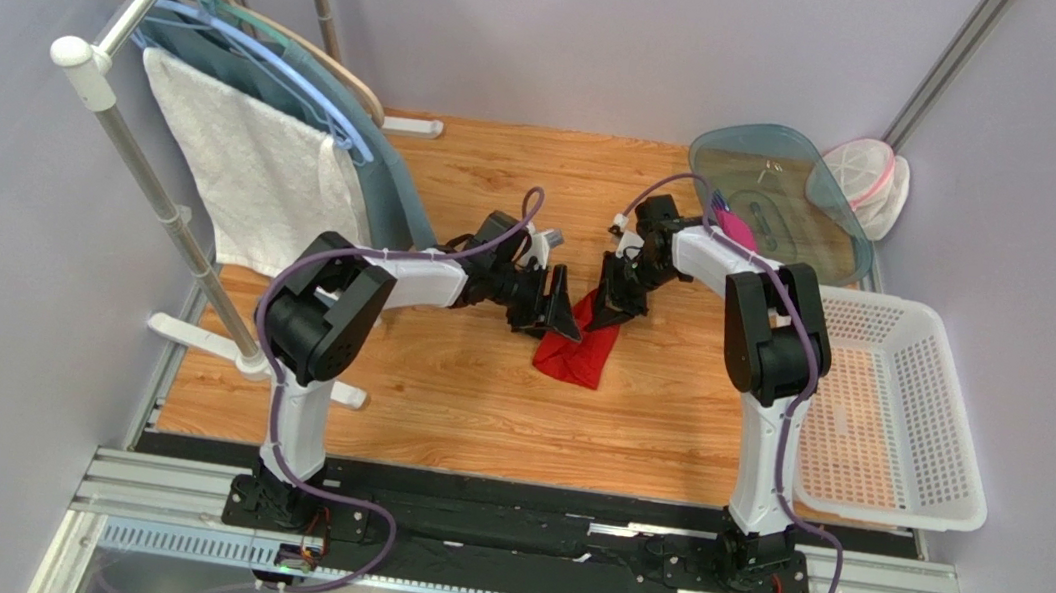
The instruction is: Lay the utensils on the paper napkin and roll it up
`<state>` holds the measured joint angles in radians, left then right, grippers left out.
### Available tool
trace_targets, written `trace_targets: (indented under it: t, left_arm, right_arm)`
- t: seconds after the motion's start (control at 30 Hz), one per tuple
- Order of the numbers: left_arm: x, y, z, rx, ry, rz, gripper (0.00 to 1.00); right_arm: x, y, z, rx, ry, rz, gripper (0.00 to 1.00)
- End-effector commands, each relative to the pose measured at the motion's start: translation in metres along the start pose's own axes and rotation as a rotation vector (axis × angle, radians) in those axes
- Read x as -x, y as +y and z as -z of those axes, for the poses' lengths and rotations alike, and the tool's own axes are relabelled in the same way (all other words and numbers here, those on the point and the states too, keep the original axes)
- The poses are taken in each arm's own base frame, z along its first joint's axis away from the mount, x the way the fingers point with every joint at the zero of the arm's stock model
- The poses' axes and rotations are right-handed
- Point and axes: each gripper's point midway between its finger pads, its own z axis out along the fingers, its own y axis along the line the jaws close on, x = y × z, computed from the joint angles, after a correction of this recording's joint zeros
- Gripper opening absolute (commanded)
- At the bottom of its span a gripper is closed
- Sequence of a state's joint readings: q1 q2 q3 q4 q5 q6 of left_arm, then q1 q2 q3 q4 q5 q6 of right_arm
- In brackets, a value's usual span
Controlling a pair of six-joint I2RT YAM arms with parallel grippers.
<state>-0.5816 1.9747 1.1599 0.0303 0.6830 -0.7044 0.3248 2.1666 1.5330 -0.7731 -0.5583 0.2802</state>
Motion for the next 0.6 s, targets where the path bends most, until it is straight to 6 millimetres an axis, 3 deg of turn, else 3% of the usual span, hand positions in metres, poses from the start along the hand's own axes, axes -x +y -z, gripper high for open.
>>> trace_targets:
  t: [0.0,0.23,0.47,0.57]
  left_arm:
    - [-0.010,0.021,0.013,0.133,0.036,0.003,0.64]
    - [-0.041,0.026,0.028,0.123,0.092,0.084,0.66]
    - [-0.048,0.029,0.018,0.054,0.082,0.178,0.69]
    - [-0.038,0.028,0.014,0.033,0.019,0.196,0.70]
  right_arm:
    - [-0.015,-0.053,-0.029,-0.206,0.046,0.022,0.01]
    - [-0.015,-0.053,-0.029,-0.208,0.043,0.020,0.01]
    - [-0.015,-0.055,-0.029,-0.216,0.041,0.017,0.01]
    - [-0.017,-0.056,-0.030,-0.217,0.044,0.016,0.01]
